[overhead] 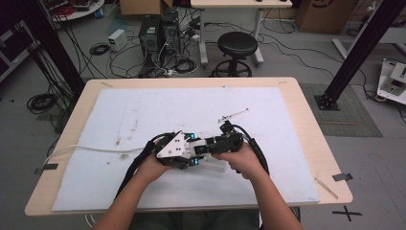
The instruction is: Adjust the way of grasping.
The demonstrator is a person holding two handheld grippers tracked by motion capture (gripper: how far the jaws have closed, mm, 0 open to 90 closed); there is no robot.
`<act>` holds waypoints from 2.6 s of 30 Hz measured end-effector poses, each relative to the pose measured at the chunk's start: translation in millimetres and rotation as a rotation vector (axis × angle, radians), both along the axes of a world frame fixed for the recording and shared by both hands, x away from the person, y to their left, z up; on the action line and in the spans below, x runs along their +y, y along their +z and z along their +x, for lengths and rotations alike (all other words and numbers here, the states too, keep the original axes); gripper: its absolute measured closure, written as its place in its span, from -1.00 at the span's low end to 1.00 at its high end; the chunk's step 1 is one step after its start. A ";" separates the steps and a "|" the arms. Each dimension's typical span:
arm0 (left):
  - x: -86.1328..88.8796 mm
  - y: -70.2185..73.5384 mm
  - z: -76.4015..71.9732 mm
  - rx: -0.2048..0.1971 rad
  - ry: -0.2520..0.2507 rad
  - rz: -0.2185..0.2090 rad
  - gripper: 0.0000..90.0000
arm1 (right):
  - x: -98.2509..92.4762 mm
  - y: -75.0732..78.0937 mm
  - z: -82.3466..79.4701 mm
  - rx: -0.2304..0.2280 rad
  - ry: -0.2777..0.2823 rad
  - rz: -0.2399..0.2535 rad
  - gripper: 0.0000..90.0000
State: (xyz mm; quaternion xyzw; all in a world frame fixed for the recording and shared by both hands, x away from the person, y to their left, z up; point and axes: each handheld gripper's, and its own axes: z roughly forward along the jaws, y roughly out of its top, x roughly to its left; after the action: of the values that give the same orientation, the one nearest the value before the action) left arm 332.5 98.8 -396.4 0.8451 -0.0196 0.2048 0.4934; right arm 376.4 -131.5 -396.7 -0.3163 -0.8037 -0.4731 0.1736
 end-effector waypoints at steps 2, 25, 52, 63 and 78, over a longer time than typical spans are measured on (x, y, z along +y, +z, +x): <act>-0.3 -0.3 0.0 0.001 -0.004 -0.001 -0.06 | 0.1 -0.5 0.4 0.011 0.004 0.005 -0.32; -1.3 0.1 -3.6 -0.051 0.006 -0.001 -0.06 | 0.6 -7.0 2.6 0.092 0.035 0.088 0.23; 17.8 7.1 2.4 0.161 0.138 0.002 -0.55 | -21.1 16.6 1.8 -0.018 -0.048 0.014 0.41; 56.6 31.1 9.6 0.231 0.254 0.098 -0.55 | -32.2 35.2 -1.1 -0.092 -0.075 -0.009 0.41; 108.4 37.0 41.2 0.334 0.318 0.122 -0.60 | -51.6 41.6 8.4 -0.128 -0.121 -0.048 0.41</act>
State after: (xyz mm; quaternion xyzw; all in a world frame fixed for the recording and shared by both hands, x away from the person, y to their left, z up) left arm 373.7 207.2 -359.5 0.8881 0.1830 0.1359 0.3992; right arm 384.8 -183.1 -355.1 -0.3377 -0.8036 -0.4826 0.0853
